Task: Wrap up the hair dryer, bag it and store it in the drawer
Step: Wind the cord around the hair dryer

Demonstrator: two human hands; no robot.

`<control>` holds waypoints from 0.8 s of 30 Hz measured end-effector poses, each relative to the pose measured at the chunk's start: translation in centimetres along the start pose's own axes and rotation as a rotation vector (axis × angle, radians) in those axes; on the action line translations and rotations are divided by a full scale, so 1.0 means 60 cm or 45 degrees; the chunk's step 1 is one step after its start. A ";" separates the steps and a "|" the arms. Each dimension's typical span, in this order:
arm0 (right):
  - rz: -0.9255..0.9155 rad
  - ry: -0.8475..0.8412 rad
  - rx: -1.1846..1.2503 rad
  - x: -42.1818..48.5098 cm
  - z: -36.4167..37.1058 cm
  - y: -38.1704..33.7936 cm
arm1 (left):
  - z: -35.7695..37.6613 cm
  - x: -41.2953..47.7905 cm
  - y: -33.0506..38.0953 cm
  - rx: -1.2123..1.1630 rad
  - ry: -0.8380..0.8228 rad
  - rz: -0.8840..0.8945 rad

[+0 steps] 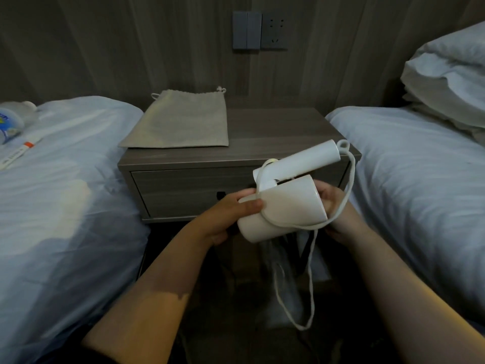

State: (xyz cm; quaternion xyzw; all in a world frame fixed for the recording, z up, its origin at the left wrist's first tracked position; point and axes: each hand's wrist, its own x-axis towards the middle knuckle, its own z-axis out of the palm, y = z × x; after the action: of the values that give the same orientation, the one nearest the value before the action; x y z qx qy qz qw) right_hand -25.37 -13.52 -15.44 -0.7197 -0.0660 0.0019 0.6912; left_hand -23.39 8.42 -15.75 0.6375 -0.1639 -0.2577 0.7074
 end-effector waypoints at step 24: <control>0.194 -0.042 -0.816 -0.005 0.040 -0.025 | 0.001 -0.016 0.053 0.064 0.694 0.060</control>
State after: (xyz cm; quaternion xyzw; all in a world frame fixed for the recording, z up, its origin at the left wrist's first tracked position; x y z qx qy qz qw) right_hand -26.06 -11.10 -14.07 -0.9033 -0.0203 0.0443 0.4262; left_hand -23.74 9.09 -12.54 0.6967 0.0113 -0.0559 0.7151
